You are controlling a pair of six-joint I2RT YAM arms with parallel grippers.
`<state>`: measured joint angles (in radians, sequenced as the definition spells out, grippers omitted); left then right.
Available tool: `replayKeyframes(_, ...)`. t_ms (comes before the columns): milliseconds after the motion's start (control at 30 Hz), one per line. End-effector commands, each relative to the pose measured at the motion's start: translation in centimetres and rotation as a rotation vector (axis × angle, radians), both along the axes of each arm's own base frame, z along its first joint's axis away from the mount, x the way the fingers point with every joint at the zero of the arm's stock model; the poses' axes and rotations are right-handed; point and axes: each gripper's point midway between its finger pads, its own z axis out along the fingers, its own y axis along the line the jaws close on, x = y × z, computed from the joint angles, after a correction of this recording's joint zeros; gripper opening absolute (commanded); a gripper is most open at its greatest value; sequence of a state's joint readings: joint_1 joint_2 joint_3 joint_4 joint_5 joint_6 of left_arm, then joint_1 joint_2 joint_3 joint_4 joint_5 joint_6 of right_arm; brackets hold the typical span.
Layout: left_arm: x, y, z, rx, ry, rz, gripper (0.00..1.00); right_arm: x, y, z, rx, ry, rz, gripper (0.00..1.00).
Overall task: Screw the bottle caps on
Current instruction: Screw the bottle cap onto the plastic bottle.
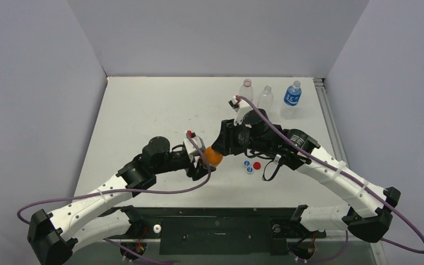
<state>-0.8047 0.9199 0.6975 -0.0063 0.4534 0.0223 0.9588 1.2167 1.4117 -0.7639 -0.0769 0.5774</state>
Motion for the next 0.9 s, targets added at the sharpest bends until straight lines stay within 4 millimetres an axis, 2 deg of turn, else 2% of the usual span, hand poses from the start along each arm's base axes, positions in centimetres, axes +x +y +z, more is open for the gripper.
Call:
replayKeyframes(0, 4.6, 1.1, 5.3, -0.064, -0.247, 0.286, 0.00, 0.5, -0.5, -1.4, 0.105, 0.166, -0.136, 0.00)
replayKeyframes(100, 6.1, 2.1, 5.6, -0.008, -0.330, 0.426, 0.00, 1.4, -0.6, -2.2, 0.146, 0.202, -0.195, 0.00)
replayKeyframes(267, 6.9, 1.9, 5.3, 0.058, -0.386, 0.500, 0.00, 2.4, -0.2, -2.3, 0.212, 0.227, -0.258, 0.00)
replayKeyframes(333, 6.8, 1.5, 4.9, 0.078, -0.384, 0.480, 0.00, 2.7, -0.6, -2.1, 0.195, 0.209, -0.269, 0.18)
replayKeyframes(367, 6.5, 1.1, 4.8, 0.078, -0.380, 0.450, 0.00, 3.2, -1.3, -1.3, 0.175, 0.163, -0.285, 0.38)
replayKeyframes(400, 6.4, 1.1, 4.6, 0.085, -0.376, 0.436, 0.00, 3.2, -1.7, -1.0, 0.159, 0.142, -0.291, 0.47)
replayKeyframes(433, 6.0, 0.8, 4.4, 0.083, -0.371, 0.405, 0.00, 3.8, -2.5, 0.1, 0.147, 0.079, -0.317, 0.60)
replayKeyframes(500, 5.6, 0.6, 4.0, 0.086, -0.357, 0.370, 0.00, 4.0, -3.4, 1.1, 0.131, 0.026, -0.325, 0.68)
replayKeyframes(667, 5.0, 0.3, 3.7, 0.058, -0.322, 0.298, 0.00, 3.3, -3.7, 2.0, 0.108, -0.022, -0.287, 0.70)
replayKeyframes(867, 4.3, 0.0, 4.1, 0.029, -0.312, 0.238, 0.00, 2.3, -1.7, 1.9, 0.081, -0.031, -0.209, 0.69)
